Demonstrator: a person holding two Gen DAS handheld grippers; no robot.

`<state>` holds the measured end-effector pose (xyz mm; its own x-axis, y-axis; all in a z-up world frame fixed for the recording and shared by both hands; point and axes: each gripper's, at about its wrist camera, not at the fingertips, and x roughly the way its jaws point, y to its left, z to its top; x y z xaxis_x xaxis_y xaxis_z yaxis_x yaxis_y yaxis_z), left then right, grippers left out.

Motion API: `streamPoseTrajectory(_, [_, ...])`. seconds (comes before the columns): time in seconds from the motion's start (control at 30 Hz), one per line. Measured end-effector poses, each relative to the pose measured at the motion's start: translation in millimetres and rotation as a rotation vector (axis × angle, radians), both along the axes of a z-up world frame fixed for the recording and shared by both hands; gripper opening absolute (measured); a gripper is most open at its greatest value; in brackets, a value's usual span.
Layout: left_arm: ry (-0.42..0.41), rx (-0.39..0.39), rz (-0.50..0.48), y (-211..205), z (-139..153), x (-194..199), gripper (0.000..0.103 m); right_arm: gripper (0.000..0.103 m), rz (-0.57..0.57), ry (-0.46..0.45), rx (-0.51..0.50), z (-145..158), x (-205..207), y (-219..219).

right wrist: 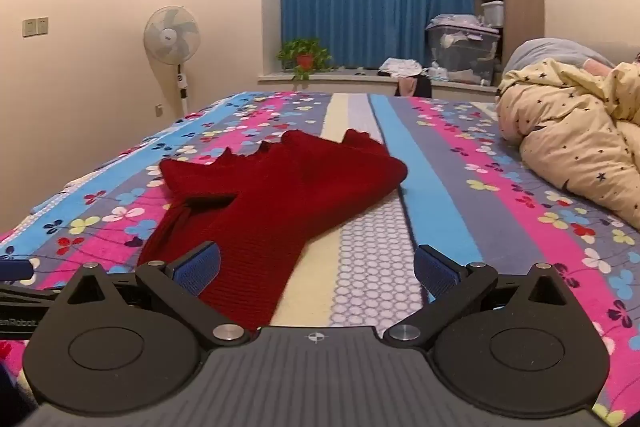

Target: Fold small clothes

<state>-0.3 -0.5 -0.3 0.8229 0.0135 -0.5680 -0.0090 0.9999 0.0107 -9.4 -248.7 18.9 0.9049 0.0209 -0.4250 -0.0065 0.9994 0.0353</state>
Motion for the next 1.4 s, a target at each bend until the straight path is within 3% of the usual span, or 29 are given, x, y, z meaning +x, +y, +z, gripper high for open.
streamPoseTrajectory(0.27, [0.008, 0.001, -0.001, 0, 0, 1, 0.097, 0.099, -0.020, 0.028, -0.115, -3, 4, 12])
streamPoseTrajectory(0.43, [0.001, 0.000, -0.004, -3, 1, -2, 0.097, 0.098, 0.014, 0.028, -0.024, -5, 6, 6])
streamPoseTrajectory(1.4, [-0.008, -0.013, -0.012, -2, -1, -2, 0.097, 0.098, 0.024, 0.034, -0.059, -5, 4, 12])
